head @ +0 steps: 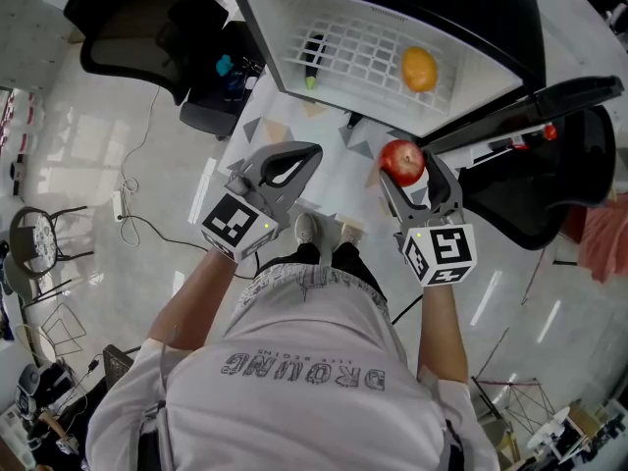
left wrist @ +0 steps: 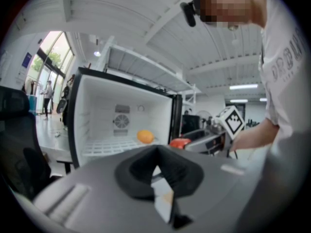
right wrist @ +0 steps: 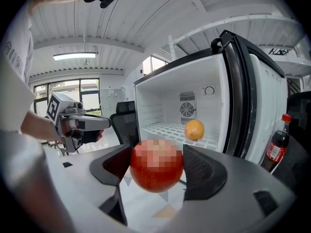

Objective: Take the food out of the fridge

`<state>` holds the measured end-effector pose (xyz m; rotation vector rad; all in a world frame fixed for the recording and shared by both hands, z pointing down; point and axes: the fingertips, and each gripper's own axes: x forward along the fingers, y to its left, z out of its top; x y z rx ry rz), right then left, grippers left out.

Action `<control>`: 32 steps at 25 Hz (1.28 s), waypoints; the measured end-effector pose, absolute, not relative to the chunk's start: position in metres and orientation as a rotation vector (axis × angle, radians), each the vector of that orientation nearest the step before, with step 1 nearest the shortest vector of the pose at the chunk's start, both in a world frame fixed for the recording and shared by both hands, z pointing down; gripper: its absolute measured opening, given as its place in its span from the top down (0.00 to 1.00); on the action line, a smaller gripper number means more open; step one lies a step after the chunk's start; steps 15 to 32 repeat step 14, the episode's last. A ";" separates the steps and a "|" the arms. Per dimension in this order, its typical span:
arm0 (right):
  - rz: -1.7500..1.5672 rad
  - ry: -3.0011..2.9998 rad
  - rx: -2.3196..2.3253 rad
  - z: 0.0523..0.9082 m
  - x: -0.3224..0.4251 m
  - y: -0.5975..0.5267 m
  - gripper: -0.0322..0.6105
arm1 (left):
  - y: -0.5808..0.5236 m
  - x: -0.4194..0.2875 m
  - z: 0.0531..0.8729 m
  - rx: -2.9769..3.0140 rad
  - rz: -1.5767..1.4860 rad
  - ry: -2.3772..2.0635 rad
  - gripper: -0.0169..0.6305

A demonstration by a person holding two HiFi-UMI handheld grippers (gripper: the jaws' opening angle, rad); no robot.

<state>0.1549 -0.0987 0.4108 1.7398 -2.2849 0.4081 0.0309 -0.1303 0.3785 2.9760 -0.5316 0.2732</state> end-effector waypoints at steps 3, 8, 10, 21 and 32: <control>0.416 -2.285 1.739 0.413 0.157 -0.100 0.47 | -0.132 0.031 0.380 2.973 0.277 -0.537 0.97; 0.417 -2.284 1.738 0.413 0.157 -0.102 0.47 | -0.133 0.031 0.381 2.971 0.277 -0.539 0.97; 0.414 -2.277 1.733 0.415 0.157 -0.102 0.47 | -0.134 0.030 0.381 2.969 0.274 -0.542 0.97; 0.420 -2.268 1.731 0.420 0.158 -0.102 0.47 | -0.134 0.031 0.382 2.969 0.274 -0.539 0.97; 0.420 -2.268 1.731 0.420 0.158 -0.102 0.47 | -0.134 0.031 0.382 2.969 0.274 -0.539 0.97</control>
